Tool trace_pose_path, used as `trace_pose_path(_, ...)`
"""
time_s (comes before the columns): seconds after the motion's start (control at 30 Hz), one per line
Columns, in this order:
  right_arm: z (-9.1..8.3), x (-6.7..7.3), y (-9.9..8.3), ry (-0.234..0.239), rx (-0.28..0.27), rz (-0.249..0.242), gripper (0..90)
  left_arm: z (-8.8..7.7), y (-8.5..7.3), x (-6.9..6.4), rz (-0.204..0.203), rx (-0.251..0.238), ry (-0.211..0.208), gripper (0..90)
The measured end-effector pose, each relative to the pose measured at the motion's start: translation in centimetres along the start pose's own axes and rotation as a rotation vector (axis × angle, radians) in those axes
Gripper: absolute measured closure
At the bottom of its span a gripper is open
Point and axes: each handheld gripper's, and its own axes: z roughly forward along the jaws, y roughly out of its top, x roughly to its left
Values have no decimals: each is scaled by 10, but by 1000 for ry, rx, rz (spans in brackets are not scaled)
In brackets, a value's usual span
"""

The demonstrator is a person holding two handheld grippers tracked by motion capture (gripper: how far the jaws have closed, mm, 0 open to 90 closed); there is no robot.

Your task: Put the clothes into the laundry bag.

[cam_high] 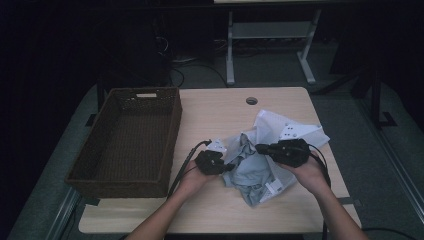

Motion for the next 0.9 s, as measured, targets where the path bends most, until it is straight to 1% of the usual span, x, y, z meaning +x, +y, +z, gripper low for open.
trace_pose_path(0.1, 3, 2, 1, 5, 5, -4, 885, -19, 4, -10, -6, -71, -17, 885)
trace_pose_path(0.2, 5, 4, 3, 12, 3, -14, 885, -35, 11, -20, 18, -135, -21, 885)
trace_pose_path(0.27, 6, 6, 6, 17, -3, -19, 885, -39, 16, -25, 26, -169, -32, 885)
trace_pose_path(0.37, 5, 10, 11, 26, -13, -26, 885, -37, 25, -32, 61, -183, -30, 885)
trace_pose_path(0.47, 4, 13, 13, 27, -16, -39, 885, -31, 35, -35, 90, -196, -26, 884)
trace_pose_path(0.5, 3, 14, 14, 29, -19, -44, 885, -29, 38, -35, 99, -196, -15, 884)
trace_pose_path(0.53, 2, 14, 15, 30, -22, -44, 885, -25, 40, -34, 98, -199, -6, 884)
trace_pose_path(0.6, -1, 14, 15, 34, -30, -40, 885, -16, 45, -29, 84, -206, 16, 884)
trace_pose_path(0.67, -3, 14, 15, 39, -34, -38, 887, -5, 50, -24, 78, -207, 34, 883)
trace_pose_path(0.73, -5, 14, 14, 52, -41, -31, 887, 8, 54, -19, 68, -206, 66, 883)
trace_pose_path(0.8, -5, 14, 14, 50, -39, -28, 886, 19, 56, -14, 40, -220, 71, 882)
trace_pose_path(0.87, -5, 13, 13, 50, -36, -28, 887, 29, 57, -12, 25, -219, 74, 882)
trace_pose_path(0.9, -4, 12, 13, 49, -36, -30, 887, 33, 57, -13, 23, -215, 69, 882)
